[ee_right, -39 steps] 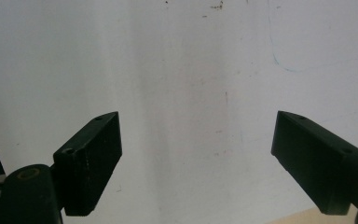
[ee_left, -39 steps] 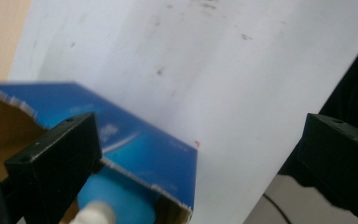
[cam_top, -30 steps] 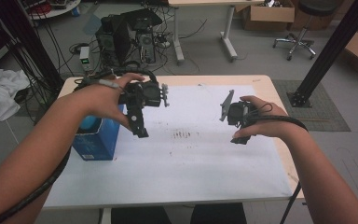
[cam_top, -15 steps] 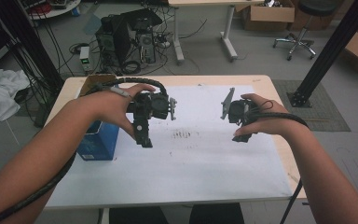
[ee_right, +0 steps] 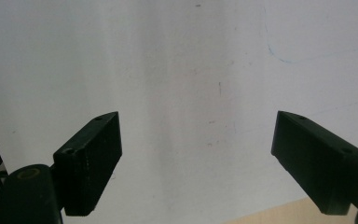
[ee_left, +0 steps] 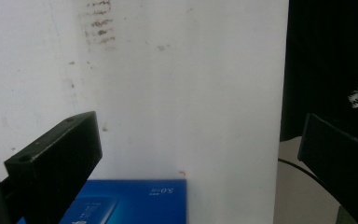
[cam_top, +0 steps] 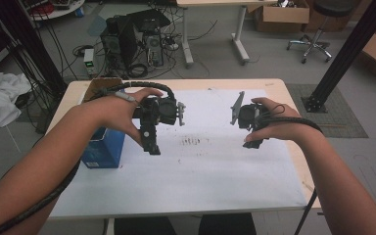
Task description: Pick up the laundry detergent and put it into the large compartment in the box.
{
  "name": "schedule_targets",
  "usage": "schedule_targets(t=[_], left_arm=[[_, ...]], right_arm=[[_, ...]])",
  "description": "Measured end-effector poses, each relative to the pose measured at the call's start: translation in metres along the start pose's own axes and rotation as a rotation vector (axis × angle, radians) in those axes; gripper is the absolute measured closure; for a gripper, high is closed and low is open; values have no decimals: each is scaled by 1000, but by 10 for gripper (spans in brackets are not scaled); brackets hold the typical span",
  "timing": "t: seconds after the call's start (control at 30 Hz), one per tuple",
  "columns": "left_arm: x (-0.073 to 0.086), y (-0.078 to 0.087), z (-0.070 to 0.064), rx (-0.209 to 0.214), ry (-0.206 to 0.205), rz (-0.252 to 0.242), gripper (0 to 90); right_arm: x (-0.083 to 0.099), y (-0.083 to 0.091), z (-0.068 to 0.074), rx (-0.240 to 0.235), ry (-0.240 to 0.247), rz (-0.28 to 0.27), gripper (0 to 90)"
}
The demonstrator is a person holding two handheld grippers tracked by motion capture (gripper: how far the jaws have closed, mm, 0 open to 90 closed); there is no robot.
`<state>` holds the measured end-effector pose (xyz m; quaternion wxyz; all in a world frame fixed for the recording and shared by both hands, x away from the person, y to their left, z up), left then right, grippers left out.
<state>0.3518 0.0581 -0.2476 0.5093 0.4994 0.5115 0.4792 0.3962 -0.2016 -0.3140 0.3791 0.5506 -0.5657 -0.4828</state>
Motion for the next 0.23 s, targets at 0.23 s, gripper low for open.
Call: schedule_targets(t=[0.23], left_arm=[[-1,-3,2,-1,11,3,1]], right_arm=[[0,1,1,6,-1,4,162]])
Point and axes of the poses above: each handheld gripper's, and its own axes: y roughly backward along the jaws, x roughly out of its underside, z roughly to its left, the point moved 2 cm from there along -y, roughly forward along the jaws, and after that the axes turned 3 degrees about x, right-handed, at the moved point
